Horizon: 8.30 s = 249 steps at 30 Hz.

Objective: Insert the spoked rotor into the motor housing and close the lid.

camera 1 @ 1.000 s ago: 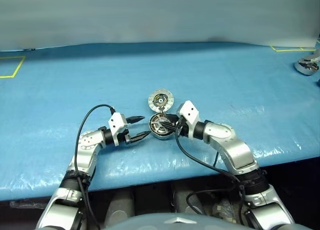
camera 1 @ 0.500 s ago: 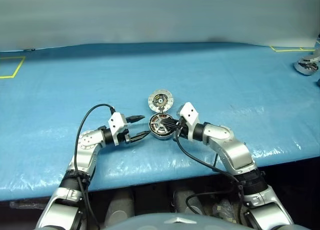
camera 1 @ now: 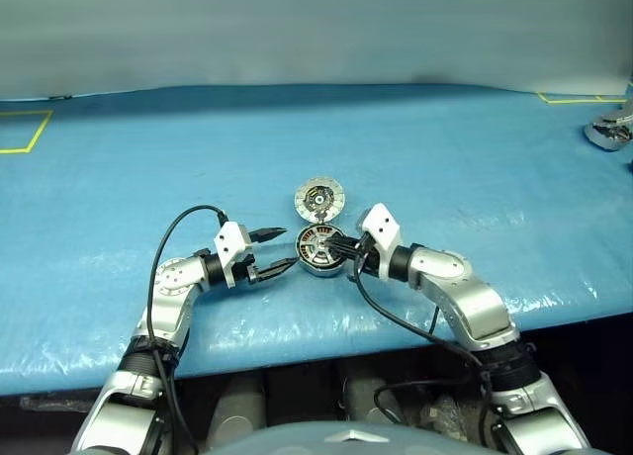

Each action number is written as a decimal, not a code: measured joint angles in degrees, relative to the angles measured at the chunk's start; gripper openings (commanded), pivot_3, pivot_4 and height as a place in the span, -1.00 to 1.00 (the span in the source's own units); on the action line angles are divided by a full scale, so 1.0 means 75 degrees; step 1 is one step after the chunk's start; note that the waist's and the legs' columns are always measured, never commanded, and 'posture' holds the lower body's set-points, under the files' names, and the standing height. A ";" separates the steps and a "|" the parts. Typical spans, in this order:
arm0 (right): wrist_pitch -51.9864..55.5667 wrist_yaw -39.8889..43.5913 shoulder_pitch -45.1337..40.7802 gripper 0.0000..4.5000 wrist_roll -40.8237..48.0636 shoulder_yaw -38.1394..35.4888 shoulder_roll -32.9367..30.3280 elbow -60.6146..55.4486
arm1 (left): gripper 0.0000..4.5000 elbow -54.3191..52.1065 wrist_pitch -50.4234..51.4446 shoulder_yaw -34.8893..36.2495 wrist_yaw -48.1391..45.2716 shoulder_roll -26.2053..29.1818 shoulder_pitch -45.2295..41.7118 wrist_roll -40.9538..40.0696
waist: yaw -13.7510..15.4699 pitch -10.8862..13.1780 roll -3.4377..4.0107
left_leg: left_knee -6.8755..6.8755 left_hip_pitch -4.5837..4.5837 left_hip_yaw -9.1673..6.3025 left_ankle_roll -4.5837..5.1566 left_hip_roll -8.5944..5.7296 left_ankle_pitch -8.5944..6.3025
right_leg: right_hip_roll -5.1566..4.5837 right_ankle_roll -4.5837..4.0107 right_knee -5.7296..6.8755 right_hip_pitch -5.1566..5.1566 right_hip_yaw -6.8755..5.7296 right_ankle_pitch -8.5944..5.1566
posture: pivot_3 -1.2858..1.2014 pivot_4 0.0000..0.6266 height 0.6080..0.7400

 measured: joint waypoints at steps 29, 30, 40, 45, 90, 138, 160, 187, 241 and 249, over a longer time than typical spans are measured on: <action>-0.0440 -0.0507 -0.0208 -0.99 -0.0290 -0.0505 -0.0441 0.0082 | 0.43 0.0001 -0.0039 -0.0010 0.0187 -0.0013 0.0236 0.0004 | 0.0032 0.0001 0.0003 | -0.0055 -0.0005 0.0002 0.0000 0.0002 -0.0001 | -0.0004 0.0014 -0.0093 0.0019 -0.0005 0.0010 | 0.03 -0.52 1.00; -0.0456 -0.0549 -0.0206 -0.99 -0.0352 -0.0576 -0.0488 0.0182 | 0.43 0.0001 -0.0043 -0.0009 0.0198 -0.0014 0.0284 0.0004 | 0.0045 0.0002 0.0003 | -0.0055 -0.0006 0.0003 0.0000 0.0002 -0.0001 | -0.0004 0.0014 -0.0094 0.0018 -0.0005 0.0010 | 0.03 -0.52 1.00; -0.0914 -0.0691 -0.0923 -0.99 -0.0120 -0.1113 0.0097 0.2066 | 0.43 -0.0007 -0.0181 0.0007 0.0515 -0.0186 0.0380 -0.0003 | 0.0019 0.0003 0.0005 | -0.0052 -0.0003 0.0011 0.0000 0.0003 0.0000 | -0.0003 0.0016 -0.0089 0.0017 0.0000 0.0013 | 0.03 -0.52 1.00; -0.1394 -0.0631 -0.1640 -0.45 -0.0174 -0.1116 0.0351 0.4013 | 0.43 -0.0038 -0.0214 0.0025 0.0687 -0.0245 0.0556 -0.0003 | 0.0014 0.0007 0.0011 | -0.0054 -0.0006 0.0012 0.0000 0.0002 -0.0001 | -0.0003 0.0021 -0.0092 0.0016 0.0002 0.0019 | 0.03 -0.52 1.00; -0.1964 0.2033 -0.3038 -0.32 0.0301 -0.2059 0.1417 0.5613 | 0.43 -0.0924 -0.0304 0.0384 0.1565 -0.0142 0.1367 -0.0077 | -0.0030 0.0024 0.0058 | -0.0059 -0.0015 0.0017 0.0000 0.0002 0.0000 | -0.0003 0.0063 -0.0087 0.0000 0.0006 0.0051 | 0.03 -0.52 1.00; -0.3558 0.1599 -0.2659 -0.30 -0.3064 0.0659 -0.1599 0.1927 | 0.43 -0.0963 -0.0364 0.0436 0.1951 -0.0318 0.1501 0.0019 | 0.0000 0.0023 0.0055 | -0.0045 -0.0006 0.0045 -0.0001 0.0002 0.0000 | -0.0005 0.0035 -0.0087 -0.0002 0.0027 0.0039 | 0.03 -0.52 1.00; -0.2016 -0.0547 -0.0255 -1.00 -0.1855 -0.0732 -0.0226 0.1096 | 0.43 0.0216 0.2096 0.1340 0.4097 -0.0490 -0.0573 0.0200 | 0.0162 0.0020 0.0052 | -0.0033 -0.0009 0.0035 -0.0003 -0.0004 0.0004 | -0.0005 0.0072 -0.0094 0.0013 0.0020 0.0066 | 0.03 -0.52 1.00; -0.1606 -0.1218 0.0973 -1.00 -0.1818 -0.1092 -0.0458 -0.0152 | 0.43 0.5552 0.3618 0.3235 0.1087 -0.1281 -0.4171 -0.1636 | 0.0110 0.0024 0.0045 | -0.0039 -0.0020 0.0020 -0.0004 -0.0009 0.0004 | -0.0005 0.0077 -0.0099 0.0011 0.0012 0.0065 | 0.03 -0.52 1.00; -0.1873 -0.1691 0.0620 -1.00 -0.0498 -0.1614 0.0423 0.0104 | 0.43 0.1462 0.4380 0.1323 -0.0117 -0.1051 -0.1471 -0.1053 | 0.0008 0.0017 0.0056 | -0.0031 0.0028 0.0018 -0.0003 -0.0003 0.0004 | -0.0004 0.0041 -0.0095 0.0055 0.0016 0.0046 | 0.03 -0.52 1.00; -0.1487 -0.0837 0.0831 -0.62 0.0366 -0.1328 0.0450 0.0037 | 0.43 -0.0701 0.2858 0.1232 0.0328 -0.0895 -0.0512 -0.0849 | 0.0070 0.0016 0.0057 | -0.0032 0.0022 0.0017 -0.0003 -0.0004 0.0003 | -0.0007 0.0039 -0.0104 0.0055 0.0015 0.0045 | 0.03 -0.52 1.00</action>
